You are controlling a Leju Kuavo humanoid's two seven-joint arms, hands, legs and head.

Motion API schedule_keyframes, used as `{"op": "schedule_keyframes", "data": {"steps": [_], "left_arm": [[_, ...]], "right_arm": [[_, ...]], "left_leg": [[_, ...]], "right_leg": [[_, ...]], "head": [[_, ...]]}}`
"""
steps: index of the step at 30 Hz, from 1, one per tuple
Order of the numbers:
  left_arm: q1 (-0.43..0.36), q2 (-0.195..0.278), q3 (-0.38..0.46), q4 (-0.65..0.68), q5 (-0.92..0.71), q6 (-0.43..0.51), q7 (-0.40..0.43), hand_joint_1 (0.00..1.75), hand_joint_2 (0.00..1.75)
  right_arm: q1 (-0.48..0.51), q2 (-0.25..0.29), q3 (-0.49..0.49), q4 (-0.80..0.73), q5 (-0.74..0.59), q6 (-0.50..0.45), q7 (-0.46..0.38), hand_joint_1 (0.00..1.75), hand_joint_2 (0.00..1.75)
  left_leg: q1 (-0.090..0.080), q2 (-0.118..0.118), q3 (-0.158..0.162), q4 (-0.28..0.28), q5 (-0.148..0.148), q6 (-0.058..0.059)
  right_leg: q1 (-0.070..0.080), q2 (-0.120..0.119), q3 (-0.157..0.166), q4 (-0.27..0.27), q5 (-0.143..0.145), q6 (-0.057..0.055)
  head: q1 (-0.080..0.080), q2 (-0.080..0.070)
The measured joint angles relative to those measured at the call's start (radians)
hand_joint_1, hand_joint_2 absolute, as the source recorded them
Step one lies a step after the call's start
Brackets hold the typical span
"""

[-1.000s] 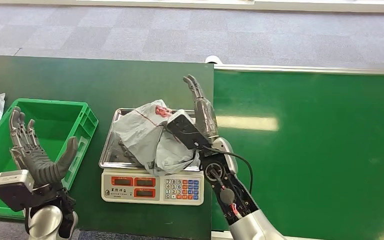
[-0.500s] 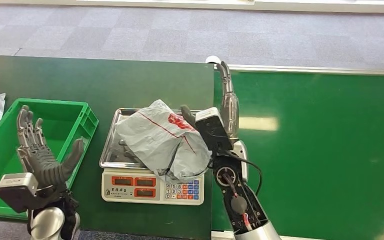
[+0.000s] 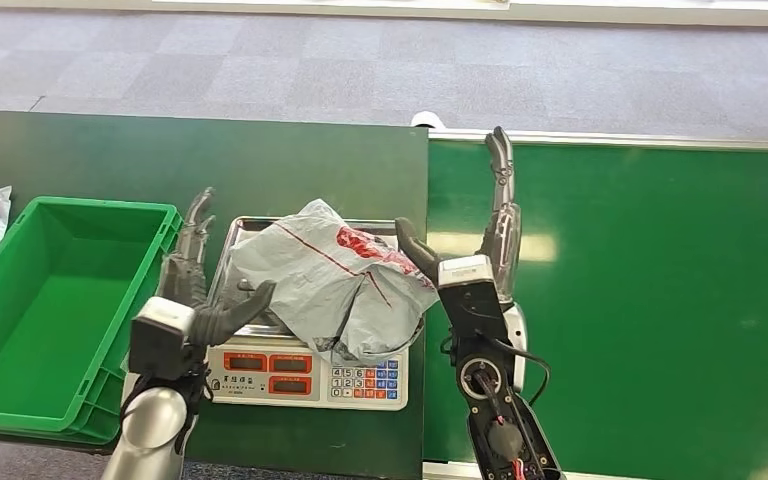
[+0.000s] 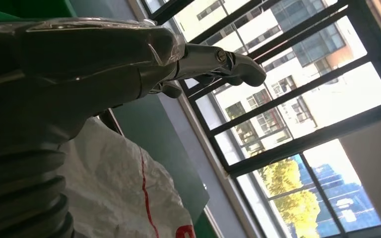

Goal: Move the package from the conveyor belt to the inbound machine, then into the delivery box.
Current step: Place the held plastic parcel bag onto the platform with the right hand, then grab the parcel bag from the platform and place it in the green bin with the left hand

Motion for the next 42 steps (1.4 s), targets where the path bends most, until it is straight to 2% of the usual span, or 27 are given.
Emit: {"op": "schedule_keyframes", "data": {"steps": [6, 10, 15, 16, 19, 20, 21, 29, 42], "left_arm": [[-0.102, 0.007, -0.077, 0.157, -0.142, -0.042, 0.054, 0.0, 1.75], [-0.116, 0.008, -0.085, 0.178, -0.154, -0.044, 0.061, 0.0, 1.75], [-0.269, 0.007, -0.153, 0.413, -0.251, -0.037, 0.126, 0.0, 1.75], [-0.281, 0.007, -0.16, 0.441, -0.257, -0.042, 0.128, 0.23, 1.75], [-0.315, 0.006, -0.177, 0.531, -0.272, -0.062, 0.127, 1.43, 1.75], [-0.328, 0.006, -0.182, 0.562, -0.278, -0.069, 0.126, 1.63, 1.75], [-0.341, 0.005, -0.186, 0.592, -0.283, -0.074, 0.124, 1.67, 1.75], [-0.422, 0.005, -0.196, 0.753, -0.32, -0.085, 0.132, 1.73, 1.75], [-0.465, 0.015, -0.186, 0.812, -0.306, -0.105, 0.111, 1.75, 1.75]], "right_arm": [[0.14, -0.055, -0.034, -0.117, 0.006, -0.079, -0.081, 0.0, 1.75], [0.158, -0.063, -0.041, -0.129, 0.003, -0.087, -0.089, 0.0, 1.75], [0.297, -0.114, -0.09, -0.197, -0.026, -0.027, -0.048, 0.0, 1.75], [0.302, -0.118, -0.094, -0.197, -0.023, -0.025, -0.048, 0.0, 1.75], [0.311, -0.127, -0.103, -0.197, -0.022, -0.022, -0.051, 0.0, 1.75], [0.313, -0.129, -0.105, -0.197, -0.023, -0.021, -0.052, 0.0, 1.75], [0.314, -0.131, -0.106, -0.197, -0.024, -0.019, -0.052, 0.0, 1.75], [0.314, -0.134, -0.111, -0.189, -0.036, 0.001, -0.053, 0.0, 1.75], [0.314, -0.134, -0.124, -0.185, -0.041, -0.008, -0.064, 0.0, 1.75]], "left_leg": [[0.0, -0.001, 0.0, 0.001, 0.0, 0.0], [0.0, 0.0, 0.0, 0.001, 0.0, 0.0], [0.0, 0.0, 0.0, 0.0, 0.0, 0.0], [0.0, 0.001, 0.0, 0.0, 0.0, 0.0], [0.0, 0.001, 0.0, 0.0, 0.0, 0.0], [0.0, 0.001, 0.0, 0.0, 0.0, 0.0], [0.0, 0.001, 0.0, 0.0, 0.0, 0.0], [0.0, 0.0, 0.001, 0.0, 0.0, 0.0], [0.0, 0.0, 0.007, 0.0, 0.0, 0.0]], "right_leg": [[0.0, 0.0, 0.0, 0.0, 0.0, 0.0], [0.0, 0.0, 0.0, 0.0, 0.0, 0.0], [0.0, 0.0, 0.0, 0.0, 0.0, 0.0], [0.0, 0.0, 0.0, 0.0, 0.0, 0.0], [0.0, 0.001, 0.0, 0.0, 0.0, 0.0], [0.0, 0.001, 0.0, 0.0, 0.0, 0.0], [0.0, 0.001, 0.0, 0.0, 0.0, 0.0], [0.0, 0.0, 0.003, 0.0, 0.0, 0.0], [0.0, 0.0, 0.008, 0.0, 0.0, 0.0]], "head": [[0.0, 0.0], [0.0, 0.0], [0.0, 0.0], [0.0, 0.0], [0.0, 0.0], [0.0, 0.0], [0.0, 0.0], [0.0, 0.0], [0.0, 0.0]]}}
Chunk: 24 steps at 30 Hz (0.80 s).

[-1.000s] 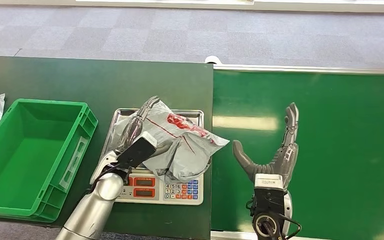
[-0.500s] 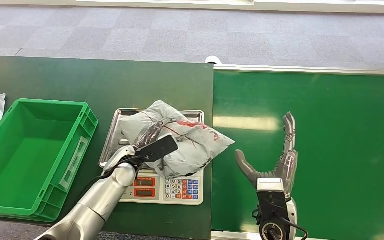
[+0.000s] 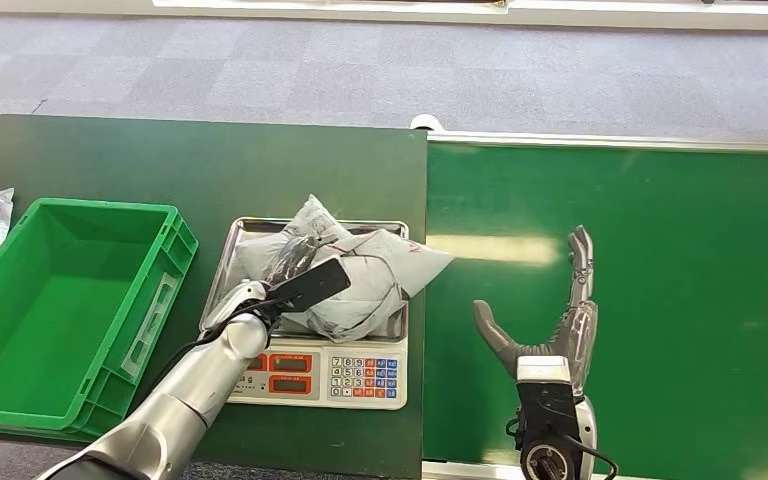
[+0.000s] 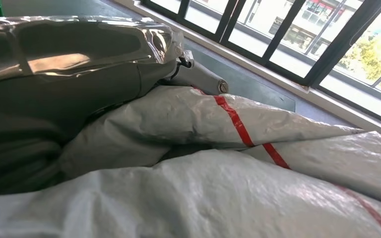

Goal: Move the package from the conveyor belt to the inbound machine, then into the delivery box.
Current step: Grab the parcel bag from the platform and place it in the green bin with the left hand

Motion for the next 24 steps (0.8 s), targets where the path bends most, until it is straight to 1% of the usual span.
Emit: {"op": "schedule_keyframes", "data": {"steps": [5, 8, 10, 12, 15, 19, 21, 24], "left_arm": [[-0.002, 0.001, 0.003, 0.003, 0.015, 0.0, -0.014, 1.75, 1.75], [0.017, 0.004, 0.027, -0.017, 0.089, 0.001, -0.067, 1.75, 1.75], [0.047, 0.011, 0.054, -0.065, 0.153, 0.012, -0.102, 1.75, 1.75], [0.082, 0.021, 0.081, -0.143, 0.196, 0.047, -0.125, 1.75, 1.75], [0.124, 0.045, 0.121, -0.308, 0.21, 0.136, -0.141, 1.75, 1.75], [0.148, 0.089, 0.154, -0.533, 0.137, 0.237, -0.129, 1.75, 1.75], [0.151, 0.108, 0.165, -0.631, 0.099, 0.271, -0.121, 1.75, 1.75], [0.155, 0.128, 0.177, -0.724, 0.07, 0.305, -0.114, 1.75, 1.75]], "right_arm": [[0.0, 0.0, -0.002, 0.0, -0.001, -0.002, -0.002, 0.0, 1.75], [0.005, 0.0, -0.003, 0.002, -0.007, -0.004, -0.01, 0.0, 1.75], [0.012, 0.0, -0.003, 0.006, -0.01, -0.008, -0.019, 0.0, 1.75], [0.019, 0.0, -0.003, 0.011, -0.014, -0.014, -0.027, 0.0, 1.75], [0.031, 0.0, -0.004, 0.018, -0.017, -0.023, -0.034, 0.0, 1.75], [0.049, 0.0, -0.009, 0.023, -0.018, -0.03, -0.042, 0.0, 1.75], [0.059, 0.0, -0.014, 0.023, -0.019, -0.031, -0.043, 0.0, 1.75], [0.067, 0.002, -0.02, 0.023, -0.019, -0.031, -0.043, 0.0, 1.75]], "left_leg": [[0.0, 0.0, 0.0, 0.0, 0.0, 0.0], [0.0, 0.0, 0.0, 0.0, 0.0, 0.0], [0.0, 0.001, -0.001, 0.0, 0.0, 0.0], [0.0, 0.001, -0.003, 0.0, 0.0, 0.0], [0.0, 0.001, -0.005, 0.0, 0.0, 0.0], [0.001, 0.0, -0.008, 0.0, 0.0, 0.0], [0.0, 0.0, -0.008, 0.0, 0.0, 0.0], [0.0, 0.0, -0.008, 0.0, 0.0, 0.0]], "right_leg": [[0.0, 0.0, 0.0, 0.0, 0.0, 0.0], [0.0, 0.0, 0.0, 0.0, 0.0, 0.0], [0.0, 0.0, -0.002, 0.0, 0.0, 0.0], [0.0, 0.001, -0.004, 0.0, 0.0, 0.0], [0.0, 0.0, -0.006, 0.0, 0.0, 0.0], [0.001, 0.0, -0.008, 0.0, 0.0, 0.0], [0.0, 0.0, -0.008, 0.0, 0.0, 0.0], [0.0, 0.0, -0.008, 0.0, 0.0, 0.0]], "head": [[0.0, 0.0], [0.0, 0.0], [0.0, 0.0], [0.0, 0.0], [0.0, 0.0], [0.0, 0.0], [0.0, 0.0], [0.0, 0.0]]}}
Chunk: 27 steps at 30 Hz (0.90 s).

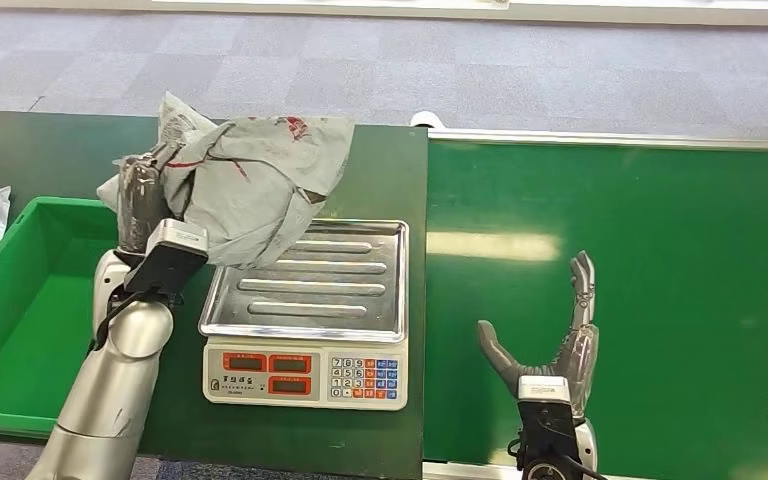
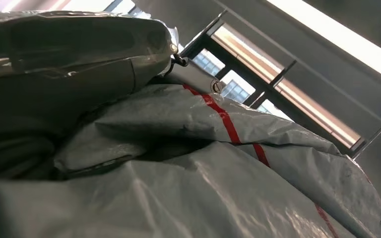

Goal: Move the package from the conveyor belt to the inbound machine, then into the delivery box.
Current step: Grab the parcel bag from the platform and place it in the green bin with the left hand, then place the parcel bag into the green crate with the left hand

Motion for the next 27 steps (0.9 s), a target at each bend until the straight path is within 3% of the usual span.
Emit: {"op": "schedule_keyframes", "data": {"steps": [9, 14, 17, 20, 27], "left_arm": [[0.025, 0.093, 0.102, -0.155, -0.008, 0.216, -0.019, 1.75, 1.75], [0.034, 0.131, 0.184, -0.185, -0.054, 0.278, -0.034, 1.75, 1.75], [0.027, 0.155, 0.244, -0.17, -0.1, 0.251, 0.016, 1.75, 1.75], [0.016, 0.195, 0.309, -0.109, -0.019, 0.16, 0.089, 1.75, 1.75], [-0.05, 0.296, 0.446, 0.188, -0.064, 0.022, 0.215, 1.75, 1.75]], "right_arm": [[0.033, 0.014, -0.022, -0.003, -0.006, 0.008, -0.001, 0.0, 1.75], [0.044, 0.017, -0.025, -0.006, -0.015, 0.008, -0.002, 0.0, 1.75], [0.046, 0.023, -0.026, -0.011, -0.022, 0.011, -0.001, 0.0, 1.75], [0.05, 0.028, -0.026, -0.02, -0.025, 0.024, 0.001, 0.0, 1.75], [0.046, 0.032, -0.025, -0.022, -0.062, 0.044, 0.014, 0.0, 1.75]], "left_leg": [[0.001, 0.001, 0.001, 0.0, 0.0, 0.0], [0.001, 0.001, 0.0, 0.0, 0.0, 0.0], [0.001, 0.001, 0.001, 0.0, 0.0, 0.0], [0.001, 0.002, 0.002, 0.0, 0.0, 0.0], [0.003, 0.002, 0.001, 0.0, 0.002, -0.002]], "right_leg": [[0.001, 0.0, 0.0, 0.0, 0.0, 0.0], [0.001, 0.0, 0.0, 0.0, 0.0, -0.001], [0.001, 0.001, 0.0, 0.0, 0.0, -0.001], [0.001, 0.001, 0.0, 0.0, 0.0, -0.001], [0.003, 0.002, -0.001, 0.001, 0.001, -0.002]], "head": [[0.0, 0.0], [0.0, 0.0], [0.0, 0.0], [0.0, 0.0], [0.0, 0.0]]}}
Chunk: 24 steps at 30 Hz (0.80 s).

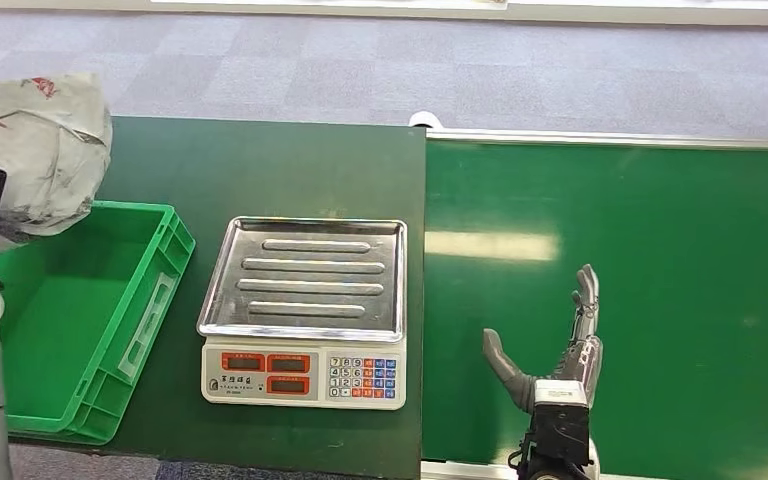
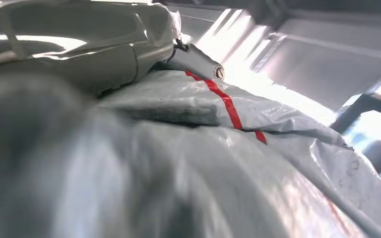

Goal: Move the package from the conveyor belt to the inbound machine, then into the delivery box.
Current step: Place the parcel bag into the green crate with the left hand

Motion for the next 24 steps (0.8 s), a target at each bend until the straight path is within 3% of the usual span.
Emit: {"op": "schedule_keyframes", "data": {"steps": [7, 9, 13, 14, 20, 24], "left_arm": [[-0.048, 0.054, 0.044, 0.2, -0.044, -0.014, 0.04, 1.75, 1.75], [-0.049, 0.056, 0.055, 0.221, -0.04, -0.015, 0.04, 1.62, 1.75], [-0.04, 0.055, 0.087, 0.241, -0.037, -0.016, 0.048, 0.09, 1.75], [-0.036, 0.054, 0.097, 0.242, -0.037, -0.016, 0.055, 0.0, 1.75], [-0.014, 0.051, 0.148, 0.25, -0.024, -0.016, 0.069, 0.0, 1.75], [-0.007, 0.049, 0.169, 0.25, 0.027, -0.013, 0.032, 0.0, 1.75]], "right_arm": [[-0.007, 0.009, 0.0, 0.003, -0.002, -0.001, 0.007, 0.0, 1.75], [-0.01, 0.011, 0.0, 0.005, -0.003, 0.002, 0.012, 0.0, 1.75], [-0.018, 0.016, 0.0, 0.014, -0.004, 0.012, 0.022, 0.0, 1.75], [-0.02, 0.017, 0.0, 0.016, -0.004, 0.014, 0.024, 0.0, 1.75], [-0.032, 0.019, 0.005, 0.033, -0.004, 0.016, 0.03, 0.0, 1.75], [-0.037, 0.018, 0.01, 0.043, -0.004, 0.015, 0.031, 0.0, 1.75]], "left_leg": [[0.0, -0.001, -0.001, 0.0, 0.0, 0.0], [0.0, 0.0, -0.002, 0.0, 0.0, 0.0], [0.0, 0.0, -0.002, 0.0, 0.0, 0.0], [0.0, 0.0, -0.002, 0.0, 0.0, 0.0], [0.0, 0.0, -0.002, 0.0, 0.0, 0.0], [0.0, 0.0, -0.002, 0.0, 0.0, 0.0]], "right_leg": [[0.0, 0.0, -0.001, 0.0, 0.0, 0.0], [0.0, 0.0, -0.001, 0.0, 0.0, 0.0], [0.0, 0.0, -0.001, 0.0, 0.0, 0.0], [0.0, 0.0, -0.001, 0.0, 0.0, 0.0], [0.0, 0.0, -0.001, 0.0, 0.0, 0.0], [0.0, 0.0, -0.001, 0.0, 0.0, 0.0]], "head": [[0.0, 0.0], [0.0, 0.0], [0.0, 0.0], [0.0, 0.0], [0.0, 0.0], [0.0, 0.0]]}}
